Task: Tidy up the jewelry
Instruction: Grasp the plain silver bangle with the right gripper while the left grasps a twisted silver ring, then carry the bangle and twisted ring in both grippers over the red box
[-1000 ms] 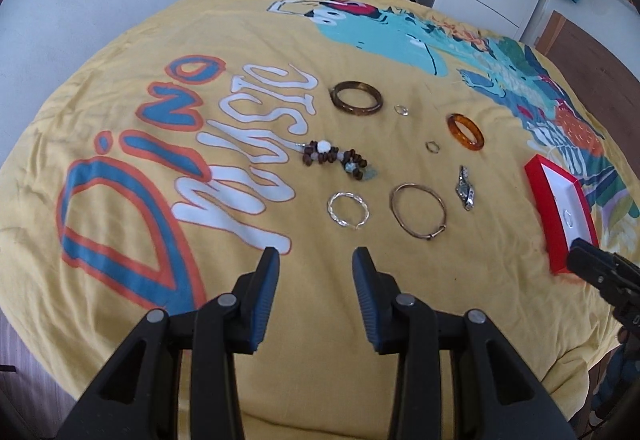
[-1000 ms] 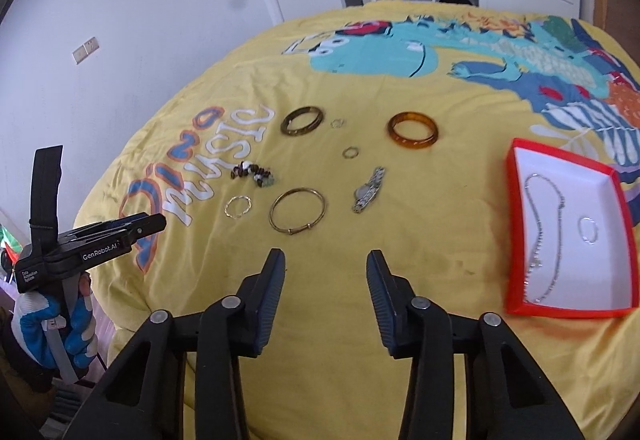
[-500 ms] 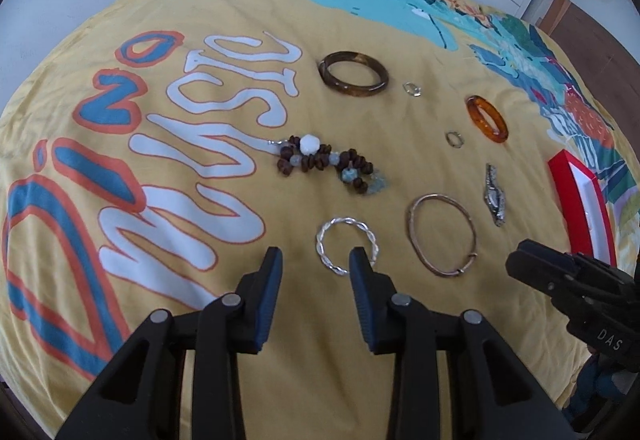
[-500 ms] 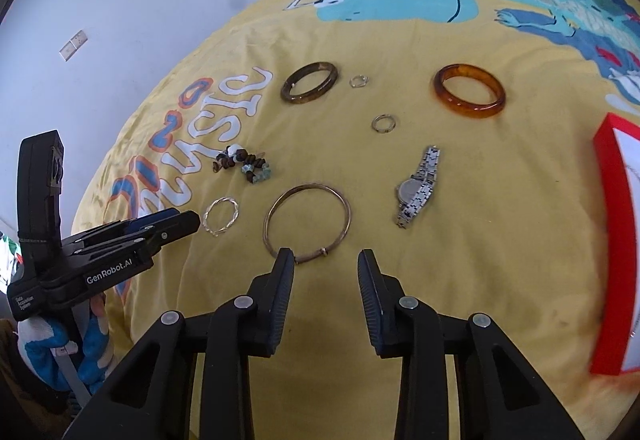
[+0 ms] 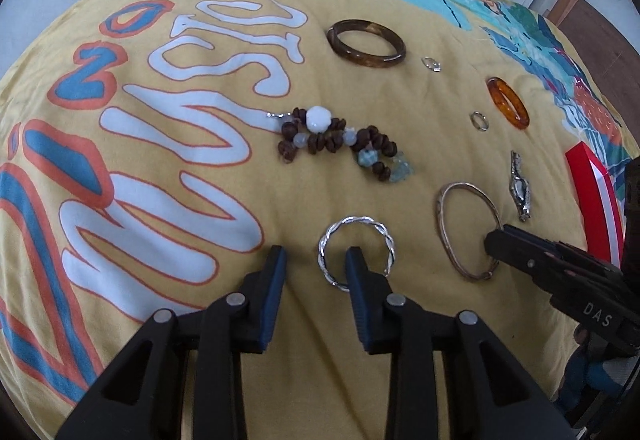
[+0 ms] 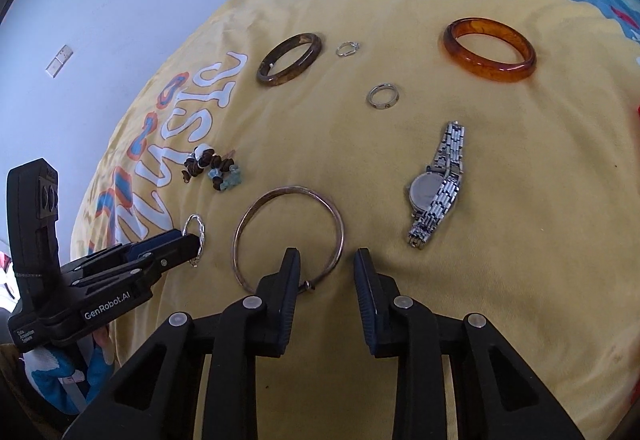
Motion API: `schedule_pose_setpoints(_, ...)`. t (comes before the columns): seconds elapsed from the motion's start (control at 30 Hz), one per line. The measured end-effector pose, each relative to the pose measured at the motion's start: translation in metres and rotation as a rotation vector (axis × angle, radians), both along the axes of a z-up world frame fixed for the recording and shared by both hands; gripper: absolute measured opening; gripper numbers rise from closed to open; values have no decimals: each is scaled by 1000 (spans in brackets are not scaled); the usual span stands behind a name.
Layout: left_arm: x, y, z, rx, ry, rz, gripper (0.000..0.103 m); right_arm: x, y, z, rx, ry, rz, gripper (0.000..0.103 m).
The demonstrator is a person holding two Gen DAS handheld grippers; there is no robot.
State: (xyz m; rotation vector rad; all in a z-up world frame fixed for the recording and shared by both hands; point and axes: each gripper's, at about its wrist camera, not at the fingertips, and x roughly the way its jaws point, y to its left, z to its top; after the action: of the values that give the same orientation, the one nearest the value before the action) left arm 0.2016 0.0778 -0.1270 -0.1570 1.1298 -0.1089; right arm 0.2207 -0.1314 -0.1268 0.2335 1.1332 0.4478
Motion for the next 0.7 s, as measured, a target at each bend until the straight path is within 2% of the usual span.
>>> schedule_pose_setpoints(0.33,-1,-6,-3,29,-22,13,28,5,14,-8,-25,-40,37,27)
schedule_pose_setpoints(0.47,-3,-10,-2,58,-40,14,25,7,16,-9,-46,-58,46,19)
schedule_pose_setpoints(0.53,-3,-12,0,71,-51,16,19,6,16,-7,-57,-72,49,14)
schedule_pose_setpoints(0.6,-4,-12,1,77,-57,21,13,5,17,-3,-61,-83,57,5)
schedule_pose_setpoints(0.7,-5,-10,5,75,-62,32,7,0,21,5,-79,-111,78,4)
